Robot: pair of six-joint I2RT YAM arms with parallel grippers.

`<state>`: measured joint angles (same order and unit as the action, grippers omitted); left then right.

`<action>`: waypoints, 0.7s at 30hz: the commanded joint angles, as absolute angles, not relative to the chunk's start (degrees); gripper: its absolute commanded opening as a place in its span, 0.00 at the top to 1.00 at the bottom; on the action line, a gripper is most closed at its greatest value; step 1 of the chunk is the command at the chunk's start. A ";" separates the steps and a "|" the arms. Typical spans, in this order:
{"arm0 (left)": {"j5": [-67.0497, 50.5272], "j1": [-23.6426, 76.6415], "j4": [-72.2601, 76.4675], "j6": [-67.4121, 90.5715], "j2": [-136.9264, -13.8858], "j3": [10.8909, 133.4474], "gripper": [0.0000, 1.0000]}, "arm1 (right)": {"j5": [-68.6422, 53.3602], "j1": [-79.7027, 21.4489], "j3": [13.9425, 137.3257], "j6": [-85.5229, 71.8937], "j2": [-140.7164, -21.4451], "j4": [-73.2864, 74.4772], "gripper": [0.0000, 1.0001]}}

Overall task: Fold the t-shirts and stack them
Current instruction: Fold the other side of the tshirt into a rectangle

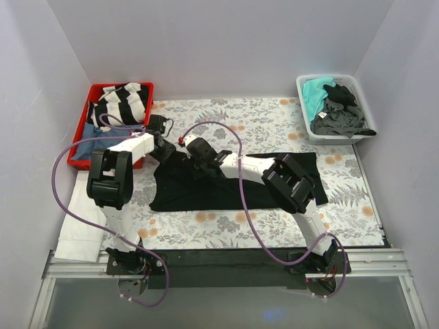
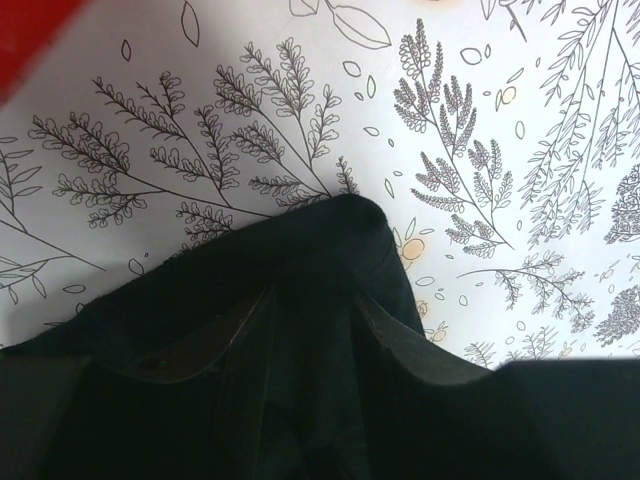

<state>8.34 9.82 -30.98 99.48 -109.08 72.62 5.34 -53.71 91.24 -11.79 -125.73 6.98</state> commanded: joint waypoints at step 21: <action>4.40 7.29 -29.54 96.77 -109.43 72.16 0.68 | 19.14 -65.74 80.15 -13.46 -107.84 13.16 0.71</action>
<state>4.89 7.81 -30.76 98.37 -109.30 72.60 11.11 -66.22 77.19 -14.70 -108.44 9.87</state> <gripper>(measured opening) 0.330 0.286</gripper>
